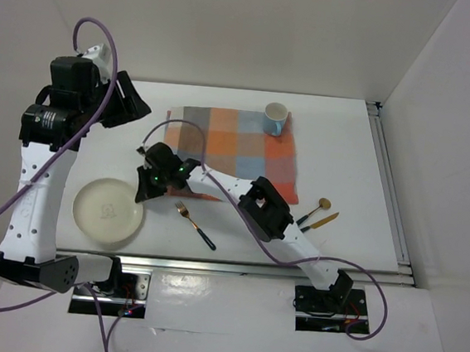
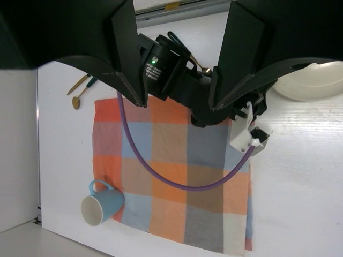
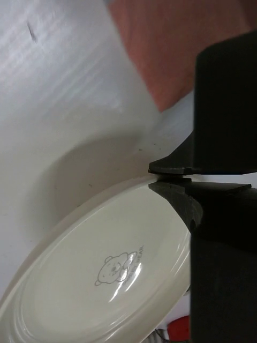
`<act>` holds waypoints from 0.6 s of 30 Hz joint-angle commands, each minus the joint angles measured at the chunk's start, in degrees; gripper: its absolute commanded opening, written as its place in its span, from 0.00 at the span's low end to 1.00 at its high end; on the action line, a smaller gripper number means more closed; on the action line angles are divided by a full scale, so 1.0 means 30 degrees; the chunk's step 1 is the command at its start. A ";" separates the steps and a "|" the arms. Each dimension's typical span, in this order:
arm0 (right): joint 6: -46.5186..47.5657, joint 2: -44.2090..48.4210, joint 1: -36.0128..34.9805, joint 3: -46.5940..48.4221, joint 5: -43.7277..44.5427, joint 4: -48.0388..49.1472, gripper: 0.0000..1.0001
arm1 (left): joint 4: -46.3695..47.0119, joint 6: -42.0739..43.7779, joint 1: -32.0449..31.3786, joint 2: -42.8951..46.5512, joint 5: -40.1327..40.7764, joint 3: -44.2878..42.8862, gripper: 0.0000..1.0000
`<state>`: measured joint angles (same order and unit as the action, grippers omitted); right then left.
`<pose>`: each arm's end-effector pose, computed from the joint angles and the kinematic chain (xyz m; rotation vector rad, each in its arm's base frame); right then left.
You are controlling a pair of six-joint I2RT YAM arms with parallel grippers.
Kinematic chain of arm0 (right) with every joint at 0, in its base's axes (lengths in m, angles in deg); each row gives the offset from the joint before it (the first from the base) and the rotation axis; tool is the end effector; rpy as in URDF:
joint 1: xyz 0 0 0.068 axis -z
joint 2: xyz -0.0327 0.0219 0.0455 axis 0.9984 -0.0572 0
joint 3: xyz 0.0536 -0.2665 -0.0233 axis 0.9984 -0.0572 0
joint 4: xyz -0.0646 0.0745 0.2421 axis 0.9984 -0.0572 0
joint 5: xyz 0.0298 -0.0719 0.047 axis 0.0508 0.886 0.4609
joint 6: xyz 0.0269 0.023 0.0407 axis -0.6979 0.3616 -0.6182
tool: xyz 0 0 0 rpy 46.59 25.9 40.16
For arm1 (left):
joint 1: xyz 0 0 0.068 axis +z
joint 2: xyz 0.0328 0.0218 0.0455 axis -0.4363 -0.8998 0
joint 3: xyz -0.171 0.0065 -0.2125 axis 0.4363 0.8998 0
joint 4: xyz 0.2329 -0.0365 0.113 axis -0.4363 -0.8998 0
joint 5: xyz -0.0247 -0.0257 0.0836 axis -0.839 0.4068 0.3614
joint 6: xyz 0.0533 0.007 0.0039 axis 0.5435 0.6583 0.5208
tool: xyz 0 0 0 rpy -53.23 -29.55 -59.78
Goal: Set the dinner table for one person
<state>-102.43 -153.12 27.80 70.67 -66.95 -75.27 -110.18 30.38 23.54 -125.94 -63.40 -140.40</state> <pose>0.2859 0.4992 0.1456 -0.7871 2.4209 1.1723 0.2272 -0.0137 0.4814 -0.4148 2.0288 -0.4808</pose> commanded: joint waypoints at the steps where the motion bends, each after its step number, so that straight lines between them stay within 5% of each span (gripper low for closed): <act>1: -0.0472 0.3437 0.0771 -0.0024 0.0732 -0.0010 0.00 | 0.0115 0.0376 0.0073 -0.0432 -0.1123 -0.1261 0.66; 8: -0.0472 0.6544 0.3255 -0.2185 0.4037 -0.3847 0.00 | -0.0324 -0.0064 0.0073 -0.0432 0.0340 -0.2465 0.65; 12: -0.1145 0.8301 0.5070 -0.5692 0.5599 -0.3736 0.00 | -0.0326 -0.0474 0.0073 -0.0432 0.2154 -0.0630 0.98; 18: -0.1119 0.9037 0.7943 -0.7026 0.6038 -0.4054 0.00 | 0.0433 -0.0300 0.0073 -0.0256 0.2307 0.2771 0.94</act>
<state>-105.12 -127.43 48.98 50.54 -51.23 -84.69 -110.71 29.40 23.54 -127.34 -57.19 -135.72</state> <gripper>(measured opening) 0.067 0.950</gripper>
